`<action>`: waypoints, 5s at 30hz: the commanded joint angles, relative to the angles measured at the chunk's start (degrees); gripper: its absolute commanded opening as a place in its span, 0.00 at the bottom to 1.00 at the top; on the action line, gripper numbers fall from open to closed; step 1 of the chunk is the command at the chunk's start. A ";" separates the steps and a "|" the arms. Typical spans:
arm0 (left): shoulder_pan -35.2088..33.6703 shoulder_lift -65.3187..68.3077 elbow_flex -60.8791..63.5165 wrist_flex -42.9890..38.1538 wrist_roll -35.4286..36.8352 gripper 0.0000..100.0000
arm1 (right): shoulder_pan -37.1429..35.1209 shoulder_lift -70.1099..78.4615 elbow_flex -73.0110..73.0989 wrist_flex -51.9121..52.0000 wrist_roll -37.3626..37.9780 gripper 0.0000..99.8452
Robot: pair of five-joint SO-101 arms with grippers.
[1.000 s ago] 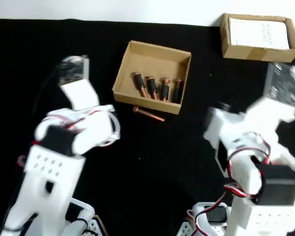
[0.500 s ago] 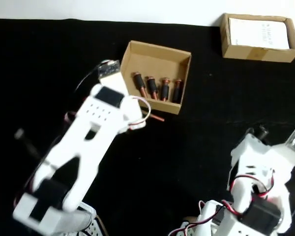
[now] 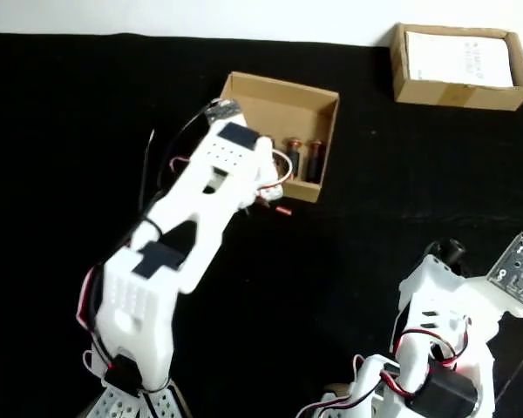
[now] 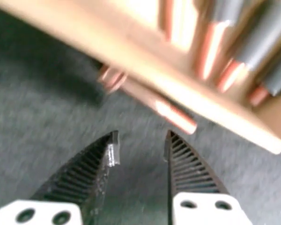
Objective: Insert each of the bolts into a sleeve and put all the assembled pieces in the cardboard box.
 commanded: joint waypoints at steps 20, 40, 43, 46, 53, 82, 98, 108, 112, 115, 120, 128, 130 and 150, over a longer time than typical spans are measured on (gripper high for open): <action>-6.73 13.32 -14.64 3.96 0.09 0.02 | 0.31 0.13 3.91 -9.27 2.99 0.01; 5.49 -23.87 -14.37 14.15 -19.16 0.01 | -23.52 -14.90 1.89 9.01 2.90 0.01; 6.81 -29.67 -14.37 16.09 -22.24 0.01 | -23.60 -15.25 5.67 3.21 2.90 0.01; 6.99 -34.68 -14.37 15.82 -24.35 0.01 | -23.69 -15.25 9.45 -4.09 2.90 0.01; 10.68 -43.21 -14.29 15.74 -31.82 0.01 | -24.92 -15.25 19.21 -23.43 3.34 0.01; 13.23 -64.57 33.98 -40.70 -32.09 0.01 | -36.97 -15.25 33.98 -48.75 3.25 0.01; 17.01 -68.44 46.37 -57.14 -32.00 0.01 | -39.34 -15.08 37.93 -53.85 3.34 0.01; 17.10 -67.65 46.55 -56.88 -32.00 0.01 | -40.13 -15.08 38.64 -53.93 3.34 0.01; 16.92 -67.65 46.55 -56.79 -31.91 0.01 | -40.13 -15.08 38.55 -53.93 3.34 0.01; 17.19 -67.65 46.73 -55.82 -31.91 0.01 | -40.04 -15.08 38.37 -53.93 3.34 0.01; 17.36 -67.74 48.22 -48.53 -31.56 0.01 | -39.96 -15.08 38.11 -53.93 3.34 0.01; 19.12 -71.87 54.73 -47.21 -31.56 0.01 | -39.78 -15.16 38.11 -53.93 5.36 0.01; 20.35 -72.75 56.92 -47.21 -31.56 0.01 | -39.78 -15.16 38.11 -53.93 6.15 0.01; 14.29 -84.18 55.96 -25.85 -32.09 0.14 | -35.30 -14.90 32.22 -53.67 4.75 0.01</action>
